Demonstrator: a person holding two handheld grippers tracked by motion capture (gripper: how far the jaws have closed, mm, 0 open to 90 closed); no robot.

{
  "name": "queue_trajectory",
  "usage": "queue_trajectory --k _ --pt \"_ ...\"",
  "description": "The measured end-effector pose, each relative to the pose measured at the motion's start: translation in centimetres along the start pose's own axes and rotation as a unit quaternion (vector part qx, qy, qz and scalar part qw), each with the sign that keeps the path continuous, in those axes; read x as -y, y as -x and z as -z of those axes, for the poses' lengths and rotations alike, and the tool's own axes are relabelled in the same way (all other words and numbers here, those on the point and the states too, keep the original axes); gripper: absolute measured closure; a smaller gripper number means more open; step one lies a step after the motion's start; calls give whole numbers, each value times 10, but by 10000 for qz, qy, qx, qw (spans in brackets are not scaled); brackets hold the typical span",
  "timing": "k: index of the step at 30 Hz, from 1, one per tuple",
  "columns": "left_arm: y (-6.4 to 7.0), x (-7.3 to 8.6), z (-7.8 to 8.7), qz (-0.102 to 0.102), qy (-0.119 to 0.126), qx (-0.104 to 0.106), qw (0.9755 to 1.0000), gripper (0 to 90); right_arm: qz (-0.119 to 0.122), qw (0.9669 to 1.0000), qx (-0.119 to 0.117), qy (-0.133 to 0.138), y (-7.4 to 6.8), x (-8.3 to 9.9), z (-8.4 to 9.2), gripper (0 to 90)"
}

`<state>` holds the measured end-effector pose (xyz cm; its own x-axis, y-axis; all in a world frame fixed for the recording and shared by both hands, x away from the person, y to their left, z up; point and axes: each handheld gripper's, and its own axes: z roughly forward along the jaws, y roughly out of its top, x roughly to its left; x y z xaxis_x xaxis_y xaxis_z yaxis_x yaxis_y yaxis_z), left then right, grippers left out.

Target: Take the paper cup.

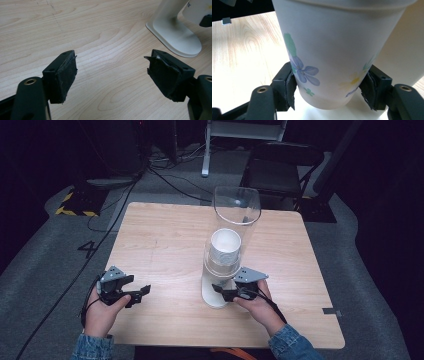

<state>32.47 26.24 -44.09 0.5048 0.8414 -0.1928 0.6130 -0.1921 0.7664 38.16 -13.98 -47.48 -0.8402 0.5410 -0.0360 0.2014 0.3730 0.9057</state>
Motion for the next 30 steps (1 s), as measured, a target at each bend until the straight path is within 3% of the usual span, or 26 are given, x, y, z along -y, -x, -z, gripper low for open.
queue_trajectory --k 7,13,26,30 --pt "0 0 -2 5 -34 26 10000 227 22 10000 9 -87 0 4 1 358" --pt "1 -1 -4 -14 -59 49 10000 227 104 9994 1 -345 1 11 6 358" --pt "2 -4 -9 -39 -78 89 9999 226 225 9952 38 -953 2 27 32 362" --pt "1 -4 -9 -4 -90 87 9999 226 174 9953 16 -955 6 33 45 363"
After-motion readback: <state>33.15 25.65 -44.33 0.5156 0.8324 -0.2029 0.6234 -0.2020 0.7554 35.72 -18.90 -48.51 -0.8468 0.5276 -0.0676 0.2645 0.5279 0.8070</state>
